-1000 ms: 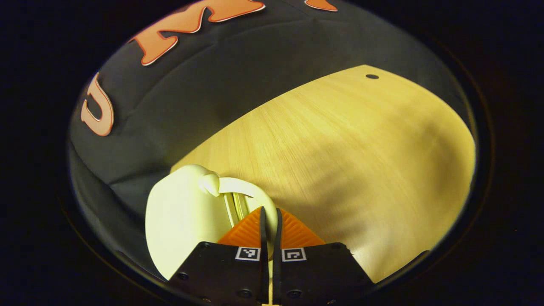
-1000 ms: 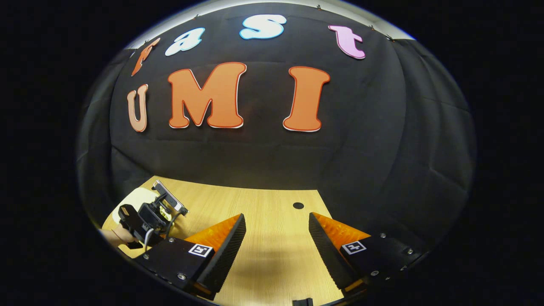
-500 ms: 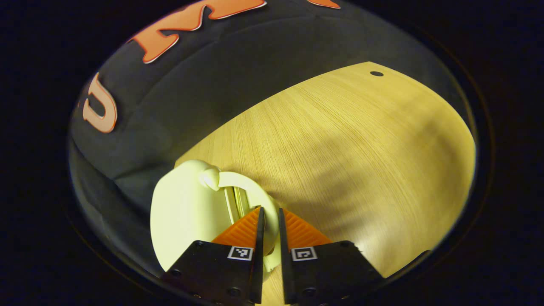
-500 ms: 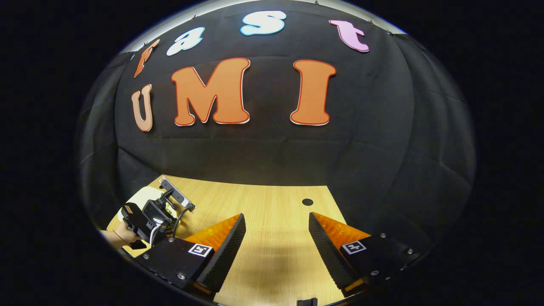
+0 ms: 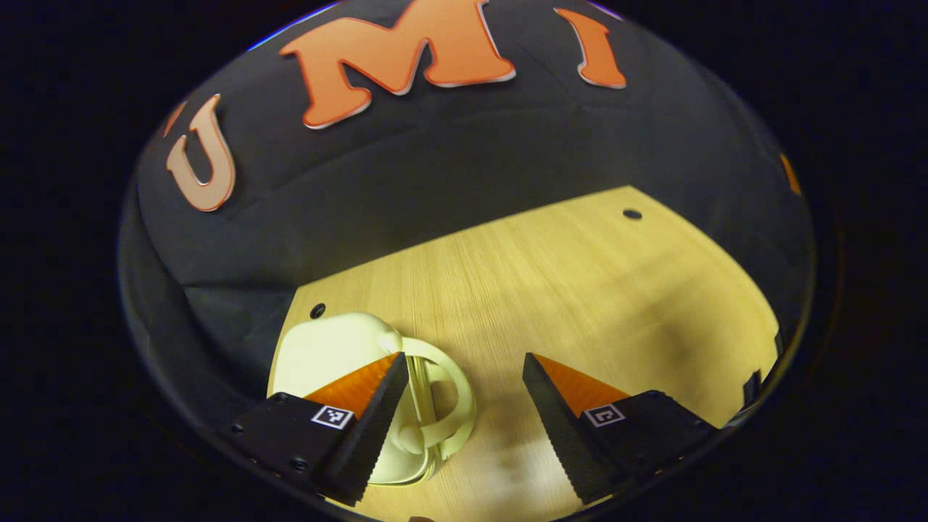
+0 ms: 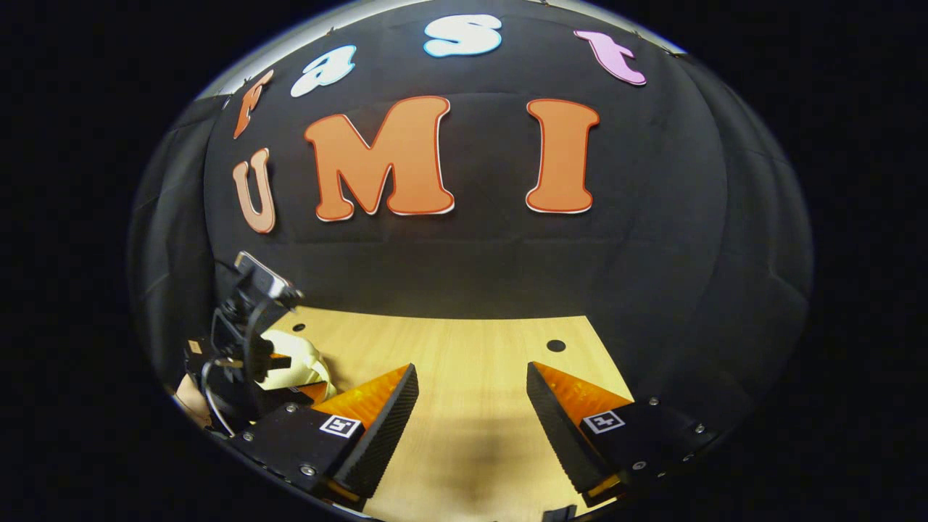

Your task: First open the suitcase, pack the skin care products into it, and then close the suitcase.

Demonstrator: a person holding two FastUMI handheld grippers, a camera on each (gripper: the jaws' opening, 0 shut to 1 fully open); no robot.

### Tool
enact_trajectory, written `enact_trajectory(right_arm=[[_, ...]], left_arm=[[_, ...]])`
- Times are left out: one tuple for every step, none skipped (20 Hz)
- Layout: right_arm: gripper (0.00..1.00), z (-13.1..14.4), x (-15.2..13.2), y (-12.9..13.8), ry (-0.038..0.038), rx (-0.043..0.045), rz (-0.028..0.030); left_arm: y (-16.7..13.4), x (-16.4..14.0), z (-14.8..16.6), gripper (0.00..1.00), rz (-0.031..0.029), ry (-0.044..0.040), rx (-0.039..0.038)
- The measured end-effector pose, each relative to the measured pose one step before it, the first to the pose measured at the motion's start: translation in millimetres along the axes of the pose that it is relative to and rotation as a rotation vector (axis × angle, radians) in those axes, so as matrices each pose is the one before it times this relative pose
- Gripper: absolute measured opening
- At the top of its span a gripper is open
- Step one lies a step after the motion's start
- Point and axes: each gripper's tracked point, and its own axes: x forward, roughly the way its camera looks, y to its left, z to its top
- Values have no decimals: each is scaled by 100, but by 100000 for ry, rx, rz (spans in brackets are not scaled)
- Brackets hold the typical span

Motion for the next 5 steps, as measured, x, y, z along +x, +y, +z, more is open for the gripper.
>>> enact_trajectory(right_arm=[[96, 911, -163, 490, -2070, 706, 24], [96, 1003, -91, 409, -2463, 532, -220], [96, 1066, -116, 364, -2938, 537, -486], [96, 1066, -23, 381, -3174, 452, -534], [96, 1089, -118, 283, -3104, 308, -483]], left_arm=[[1182, -1104, 2064, 99, 598, -5529, -3699], [1397, -1153, 2181, 99, 1683, -6017, -2860], [1381, -1063, 2315, 99, 1667, -7147, -2698], [1268, -847, 2129, 99, 775, -7646, -2429], [1155, -887, 2148, 99, 697, -7479, -1944]])
